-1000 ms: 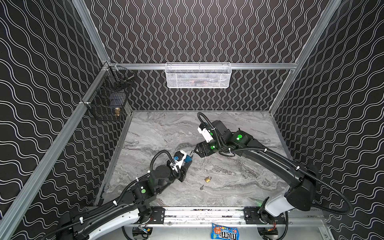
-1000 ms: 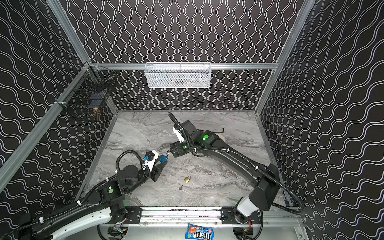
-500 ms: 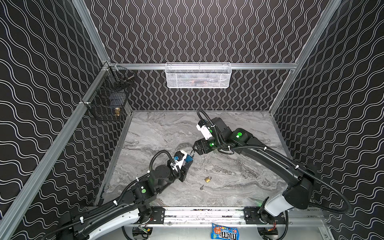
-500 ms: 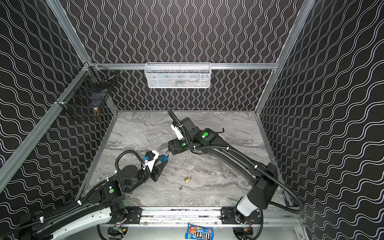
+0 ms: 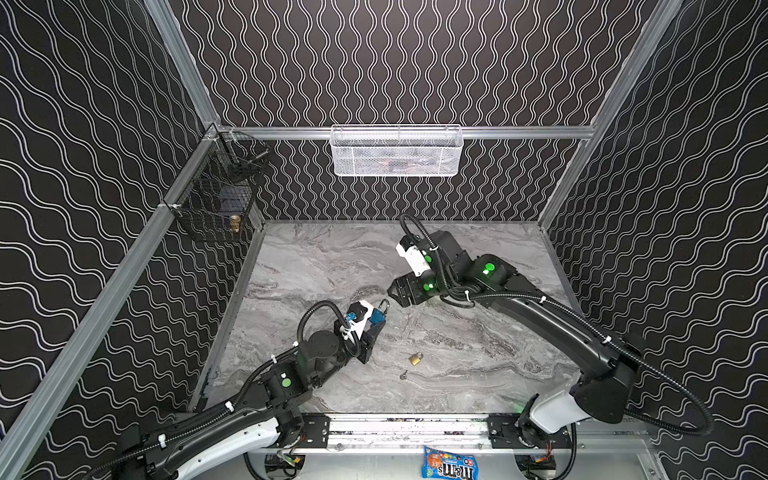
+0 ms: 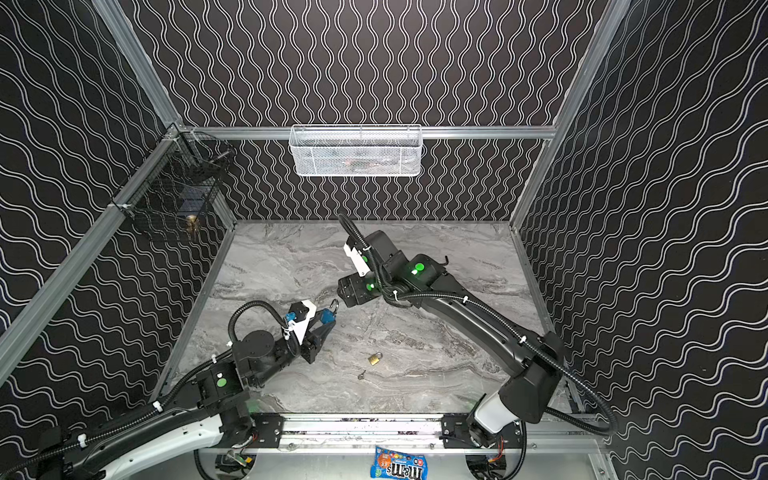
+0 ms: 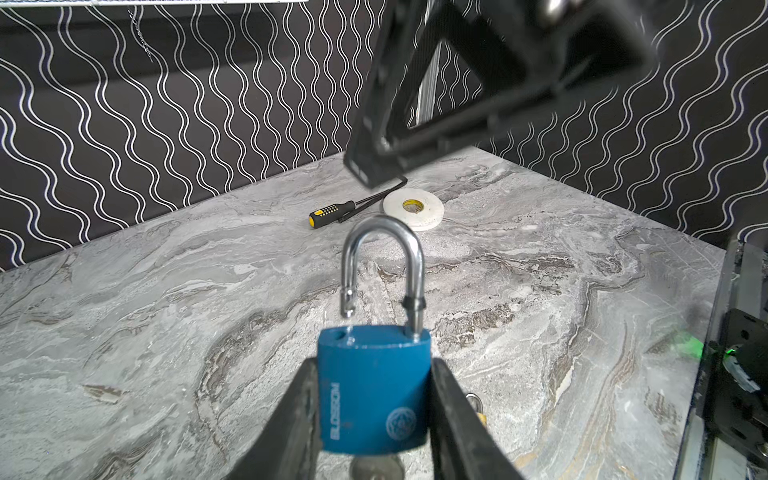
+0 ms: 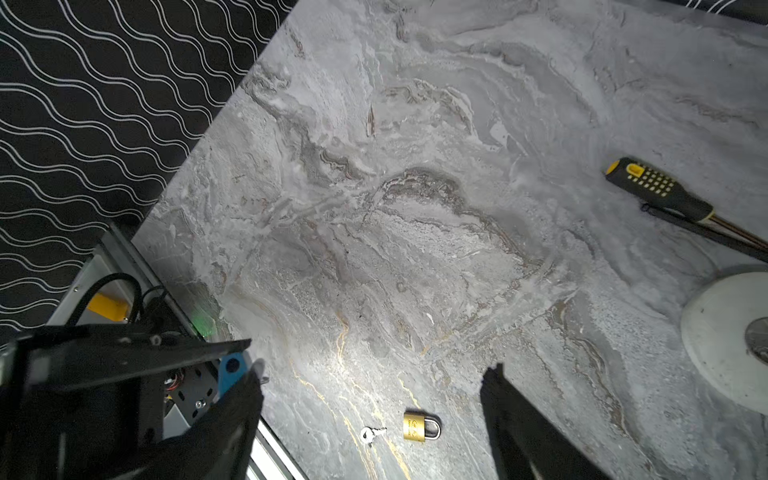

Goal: Unlock with the key

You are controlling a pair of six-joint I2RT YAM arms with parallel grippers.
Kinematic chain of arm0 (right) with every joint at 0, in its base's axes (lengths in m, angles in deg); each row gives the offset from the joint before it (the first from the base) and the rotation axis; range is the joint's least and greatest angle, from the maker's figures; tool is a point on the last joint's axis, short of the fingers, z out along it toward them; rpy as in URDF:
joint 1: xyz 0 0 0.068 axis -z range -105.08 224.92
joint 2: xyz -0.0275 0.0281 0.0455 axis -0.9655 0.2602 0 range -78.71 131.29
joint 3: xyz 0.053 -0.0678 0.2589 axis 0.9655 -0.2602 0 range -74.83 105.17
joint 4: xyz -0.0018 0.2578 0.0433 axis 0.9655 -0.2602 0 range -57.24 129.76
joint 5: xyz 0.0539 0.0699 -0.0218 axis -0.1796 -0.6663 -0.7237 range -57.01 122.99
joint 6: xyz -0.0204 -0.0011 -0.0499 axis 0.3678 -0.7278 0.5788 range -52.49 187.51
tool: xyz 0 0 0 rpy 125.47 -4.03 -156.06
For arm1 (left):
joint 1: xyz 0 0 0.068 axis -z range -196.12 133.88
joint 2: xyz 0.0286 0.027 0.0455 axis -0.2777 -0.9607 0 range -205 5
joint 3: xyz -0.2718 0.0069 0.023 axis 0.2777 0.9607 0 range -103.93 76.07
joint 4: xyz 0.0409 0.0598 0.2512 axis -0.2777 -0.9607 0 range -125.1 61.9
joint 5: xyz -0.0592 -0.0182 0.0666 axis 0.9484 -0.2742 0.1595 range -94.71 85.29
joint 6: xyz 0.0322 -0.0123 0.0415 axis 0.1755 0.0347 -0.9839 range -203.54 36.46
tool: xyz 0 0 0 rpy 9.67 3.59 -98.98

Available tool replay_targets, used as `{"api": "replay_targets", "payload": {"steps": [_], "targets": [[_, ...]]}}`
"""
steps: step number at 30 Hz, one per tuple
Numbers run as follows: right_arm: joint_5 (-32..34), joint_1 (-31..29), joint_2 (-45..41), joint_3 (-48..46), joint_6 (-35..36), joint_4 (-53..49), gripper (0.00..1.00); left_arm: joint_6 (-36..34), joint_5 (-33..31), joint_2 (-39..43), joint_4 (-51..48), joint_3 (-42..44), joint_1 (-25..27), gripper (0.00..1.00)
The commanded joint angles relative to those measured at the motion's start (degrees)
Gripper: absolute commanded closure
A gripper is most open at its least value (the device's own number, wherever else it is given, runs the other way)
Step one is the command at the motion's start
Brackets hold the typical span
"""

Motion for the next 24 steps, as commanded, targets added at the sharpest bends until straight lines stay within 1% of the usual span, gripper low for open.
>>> {"api": "replay_targets", "payload": {"steps": [1, 6, 10, 14, 19, 22, 24], "targets": [[-1.98, -0.4, 1.47, 0.53, 0.34, -0.63, 0.16, -0.97, 0.14, -0.19, 3.66, 0.19, -0.13, 1.0], [-1.7, -0.62, 4.01, 1.99, 1.03, -1.74, 0.16, -0.99, -0.13, -0.69, 2.6, -0.45, -0.13, 1.0], [0.08, -0.53, 4.68, 1.64, 1.68, -2.45, 0.16, -0.89, -0.67, -0.26, 2.38, -0.16, -0.13, 1.0], [0.45, -0.19, 4.2, 0.75, 1.59, -3.21, 0.16, -0.72, -1.3, 0.21, 3.22, 0.57, -0.13, 1.0], [-1.43, 0.56, 2.96, -0.22, 2.22, -3.53, 0.16, -0.73, -1.54, -0.48, 4.02, 1.02, -0.13, 1.0], [-4.39, 0.6, 1.91, -1.89, 2.72, -2.38, 0.16, -0.56, -1.35, -1.15, 4.54, 0.85, -0.13, 1.0], [-5.13, 0.81, 1.29, -3.3, 2.31, -1.37, 0.16, -0.47, -1.31, -1.63, 5.27, 0.88, -0.13, 1.0]]}}
